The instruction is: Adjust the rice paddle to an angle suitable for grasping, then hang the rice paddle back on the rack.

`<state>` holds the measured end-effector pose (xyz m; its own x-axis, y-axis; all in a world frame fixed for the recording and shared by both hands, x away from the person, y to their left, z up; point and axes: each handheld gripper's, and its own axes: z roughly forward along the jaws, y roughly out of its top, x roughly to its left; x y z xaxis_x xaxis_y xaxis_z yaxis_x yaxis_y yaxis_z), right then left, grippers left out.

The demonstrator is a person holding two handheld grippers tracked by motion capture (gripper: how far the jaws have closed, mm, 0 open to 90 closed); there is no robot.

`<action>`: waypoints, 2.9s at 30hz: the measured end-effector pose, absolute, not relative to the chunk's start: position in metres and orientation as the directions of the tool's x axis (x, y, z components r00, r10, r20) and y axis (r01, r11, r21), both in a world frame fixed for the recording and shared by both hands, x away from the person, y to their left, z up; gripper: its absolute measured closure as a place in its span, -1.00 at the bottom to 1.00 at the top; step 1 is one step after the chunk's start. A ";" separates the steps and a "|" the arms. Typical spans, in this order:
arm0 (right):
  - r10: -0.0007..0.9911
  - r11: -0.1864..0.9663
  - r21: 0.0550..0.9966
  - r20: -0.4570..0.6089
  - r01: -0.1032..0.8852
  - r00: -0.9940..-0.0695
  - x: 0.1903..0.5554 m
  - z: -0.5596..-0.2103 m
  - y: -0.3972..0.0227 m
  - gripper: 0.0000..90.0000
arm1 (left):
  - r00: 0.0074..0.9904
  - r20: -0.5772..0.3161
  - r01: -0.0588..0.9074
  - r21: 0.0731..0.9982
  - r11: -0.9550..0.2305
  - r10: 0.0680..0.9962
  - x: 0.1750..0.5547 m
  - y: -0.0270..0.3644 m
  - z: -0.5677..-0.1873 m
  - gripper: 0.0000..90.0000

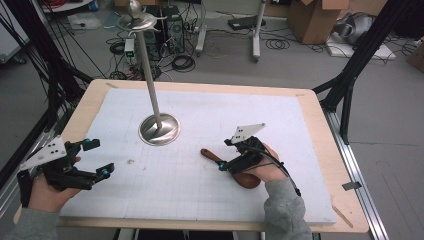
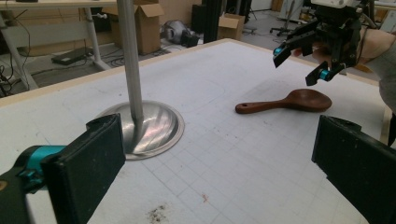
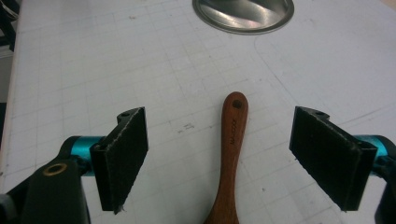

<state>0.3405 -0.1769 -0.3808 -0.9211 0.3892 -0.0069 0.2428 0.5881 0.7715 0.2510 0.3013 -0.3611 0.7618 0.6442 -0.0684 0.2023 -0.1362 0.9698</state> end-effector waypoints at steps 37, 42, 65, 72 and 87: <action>0.453 0.761 0.524 -0.008 0.382 -0.891 0.360 -0.403 -0.158 -0.47 | 0.731 -0.077 0.225 0.965 -0.133 0.678 0.236 0.315 -0.366 -0.93; 0.459 0.773 0.495 -0.006 0.397 -0.888 0.362 -0.406 -0.157 -0.34 | 0.730 -0.076 0.225 0.965 -0.134 0.679 0.236 0.316 -0.366 -0.93; 0.460 0.804 0.418 0.015 0.423 -0.888 0.363 -0.414 -0.150 0.28 | 0.729 -0.074 0.226 0.964 -0.137 0.681 0.235 0.317 -0.366 -0.93; 0.475 0.798 0.415 0.015 0.438 -0.880 0.364 -0.414 -0.150 0.36 | 0.730 -0.074 0.227 0.964 -0.139 0.679 0.235 0.317 -0.366 -0.93; 0.493 0.795 0.399 0.016 0.458 -0.870 0.361 -0.413 -0.147 0.54 | 0.729 -0.076 0.228 0.964 -0.137 0.680 0.235 0.316 -0.366 -0.93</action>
<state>0.3609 -0.1474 -0.4130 -0.8698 0.4931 0.0159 0.4578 0.7947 0.3986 0.2350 0.3164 -0.3664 0.7293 0.6800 -0.0759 0.2278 -0.1367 0.9641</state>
